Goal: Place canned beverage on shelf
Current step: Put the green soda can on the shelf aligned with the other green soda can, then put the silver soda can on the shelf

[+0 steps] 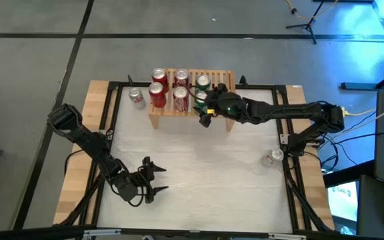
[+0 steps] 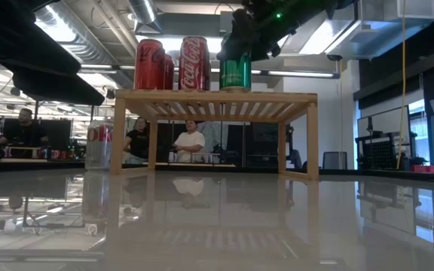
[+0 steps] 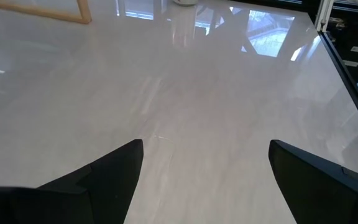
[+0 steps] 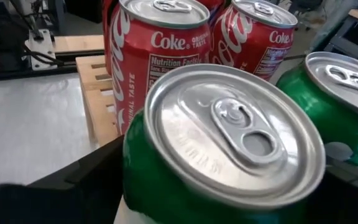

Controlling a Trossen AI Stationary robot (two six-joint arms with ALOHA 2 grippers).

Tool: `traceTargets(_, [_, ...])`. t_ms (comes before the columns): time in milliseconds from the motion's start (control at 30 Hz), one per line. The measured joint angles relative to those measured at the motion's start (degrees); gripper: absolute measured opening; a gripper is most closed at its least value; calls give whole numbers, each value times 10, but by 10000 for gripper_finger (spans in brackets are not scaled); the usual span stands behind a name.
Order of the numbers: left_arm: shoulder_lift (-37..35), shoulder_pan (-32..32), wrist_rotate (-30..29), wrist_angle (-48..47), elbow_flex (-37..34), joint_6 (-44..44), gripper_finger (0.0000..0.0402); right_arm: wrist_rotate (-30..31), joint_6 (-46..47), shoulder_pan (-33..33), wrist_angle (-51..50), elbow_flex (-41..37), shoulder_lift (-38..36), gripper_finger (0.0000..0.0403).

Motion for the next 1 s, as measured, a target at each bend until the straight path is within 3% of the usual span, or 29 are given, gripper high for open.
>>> traceTargets(633, [0, 0, 1, 0, 0, -1, 337, 0, 0, 0, -206, 167, 0, 348])
traceTargets(1000, [0, 0, 1, 1, 0, -4, 337, 33, 49, 74, -469, 302, -2, 348])
